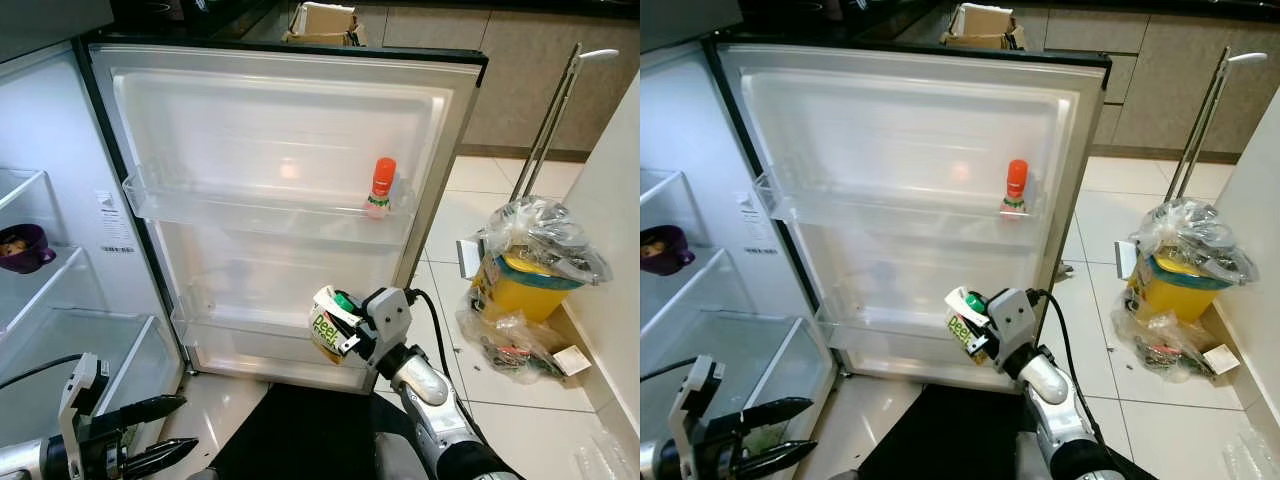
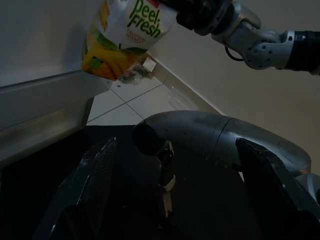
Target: Restocking fridge
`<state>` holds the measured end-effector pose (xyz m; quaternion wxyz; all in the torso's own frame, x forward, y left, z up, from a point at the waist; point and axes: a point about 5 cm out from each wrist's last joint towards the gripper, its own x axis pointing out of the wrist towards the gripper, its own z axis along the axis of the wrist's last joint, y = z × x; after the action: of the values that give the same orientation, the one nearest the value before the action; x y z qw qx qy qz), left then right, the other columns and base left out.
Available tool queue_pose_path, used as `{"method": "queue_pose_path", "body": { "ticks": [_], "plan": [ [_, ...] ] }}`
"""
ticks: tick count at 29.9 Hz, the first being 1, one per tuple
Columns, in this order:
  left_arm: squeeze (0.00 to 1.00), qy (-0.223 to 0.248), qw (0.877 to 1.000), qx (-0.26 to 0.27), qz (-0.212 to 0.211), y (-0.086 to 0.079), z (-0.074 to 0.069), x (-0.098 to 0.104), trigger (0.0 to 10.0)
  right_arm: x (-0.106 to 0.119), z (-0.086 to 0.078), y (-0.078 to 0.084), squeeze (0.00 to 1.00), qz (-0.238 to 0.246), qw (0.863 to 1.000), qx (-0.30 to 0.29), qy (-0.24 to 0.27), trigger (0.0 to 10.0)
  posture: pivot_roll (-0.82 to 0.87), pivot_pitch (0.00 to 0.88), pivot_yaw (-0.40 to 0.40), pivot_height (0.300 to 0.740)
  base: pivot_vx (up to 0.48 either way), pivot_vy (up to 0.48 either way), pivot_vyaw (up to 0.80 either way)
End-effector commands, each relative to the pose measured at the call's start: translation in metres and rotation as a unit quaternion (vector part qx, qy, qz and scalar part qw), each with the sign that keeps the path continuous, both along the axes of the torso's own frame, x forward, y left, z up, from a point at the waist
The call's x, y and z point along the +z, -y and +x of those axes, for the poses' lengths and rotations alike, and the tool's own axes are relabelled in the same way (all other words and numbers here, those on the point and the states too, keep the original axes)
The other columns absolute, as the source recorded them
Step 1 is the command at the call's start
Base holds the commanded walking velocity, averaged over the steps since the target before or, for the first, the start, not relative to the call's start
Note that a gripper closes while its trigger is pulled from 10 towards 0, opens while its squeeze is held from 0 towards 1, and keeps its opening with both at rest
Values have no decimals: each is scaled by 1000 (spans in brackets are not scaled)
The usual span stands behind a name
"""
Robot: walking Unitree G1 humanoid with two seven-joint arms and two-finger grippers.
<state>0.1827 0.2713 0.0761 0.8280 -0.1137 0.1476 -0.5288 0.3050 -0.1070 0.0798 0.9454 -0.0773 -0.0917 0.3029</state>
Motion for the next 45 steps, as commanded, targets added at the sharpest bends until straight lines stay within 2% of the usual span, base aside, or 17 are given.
{"method": "queue_pose_path", "body": {
  "ticks": [1, 8, 15, 35, 45],
  "plan": [
    [0, -6, 1000, 0, 7, -3, -3, 2, 10000, 7, 2, -1, 0, -34, 999, 17, 35, 10000, 1, 56, -33, 551, 0, 0, 0],
    [0, -8, 1000, -6, 4, 0, -4, 3, 10000, 15, 8, 1, 0, -80, 994, 29, 68, 10000, -3, 78, -34, 551, 0, 0, 0],
    [0, -10, 1000, -12, 2, 2, -7, 3, 10000, 18, 11, 5, 0, -93, 992, 40, 81, 10000, -1, 102, -35, 551, 0, 0, 0],
    [0, -7, 1000, -19, 4, 4, -10, 11, 10000, 19, 19, 12, 0, -88, 993, 43, 64, 10000, 17, 153, -38, 551, 0, 0, 0],
    [0, -13, 1000, -21, 5, 4, -18, 16, 10000, 24, 19, -2, 0, -77, 990, 101, 68, 10000, 33, 195, -36, 551, 0, 0, 0]
  ]
}}
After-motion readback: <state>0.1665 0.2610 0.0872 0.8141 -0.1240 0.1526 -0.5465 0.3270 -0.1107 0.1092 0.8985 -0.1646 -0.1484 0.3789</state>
